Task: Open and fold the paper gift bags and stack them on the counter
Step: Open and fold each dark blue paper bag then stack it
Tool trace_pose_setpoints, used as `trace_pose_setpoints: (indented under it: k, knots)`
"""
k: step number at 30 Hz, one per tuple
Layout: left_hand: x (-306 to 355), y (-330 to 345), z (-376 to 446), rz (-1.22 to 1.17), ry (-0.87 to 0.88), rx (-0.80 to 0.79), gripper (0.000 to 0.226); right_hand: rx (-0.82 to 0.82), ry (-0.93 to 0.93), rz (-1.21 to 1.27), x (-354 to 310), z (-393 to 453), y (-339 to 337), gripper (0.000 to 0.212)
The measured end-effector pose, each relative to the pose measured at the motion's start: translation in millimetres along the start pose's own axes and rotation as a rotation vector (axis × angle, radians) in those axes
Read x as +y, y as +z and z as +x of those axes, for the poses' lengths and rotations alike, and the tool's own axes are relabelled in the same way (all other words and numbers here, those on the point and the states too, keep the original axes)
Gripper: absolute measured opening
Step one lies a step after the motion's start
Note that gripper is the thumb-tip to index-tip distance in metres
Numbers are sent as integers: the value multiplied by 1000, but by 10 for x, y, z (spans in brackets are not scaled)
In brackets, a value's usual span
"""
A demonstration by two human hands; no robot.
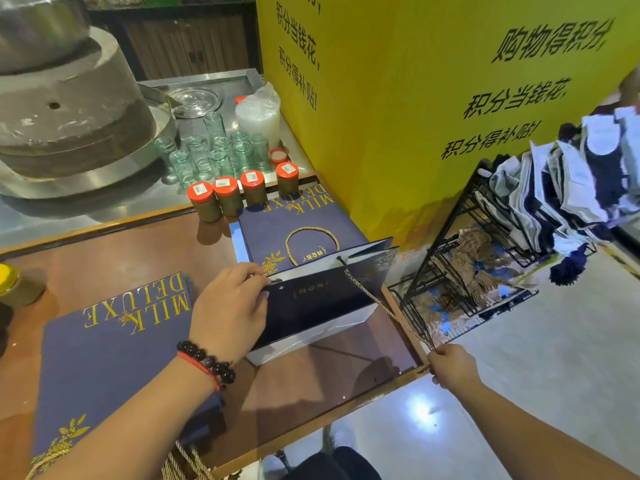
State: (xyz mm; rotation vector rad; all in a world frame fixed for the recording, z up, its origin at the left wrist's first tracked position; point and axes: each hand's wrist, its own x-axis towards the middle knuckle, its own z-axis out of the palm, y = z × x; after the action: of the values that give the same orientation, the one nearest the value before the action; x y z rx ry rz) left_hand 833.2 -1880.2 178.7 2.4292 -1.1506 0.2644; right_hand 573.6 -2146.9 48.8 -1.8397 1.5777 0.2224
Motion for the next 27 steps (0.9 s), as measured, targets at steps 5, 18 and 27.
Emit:
trace_pose_setpoints:
  k: [5, 18, 27]
  knots:
    - [-46, 10, -1, 2, -34, -1, 14, 50, 121, 100, 144, 62, -29, 20]
    - [-3, 9, -33, 41, -23, 22, 7, -595, -119, 914, -1250, -1128, 292, 13]
    - [14, 52, -47, 53, -48, 44, 24, -388, -241, 1092, -2053, -1584, 516, 8]
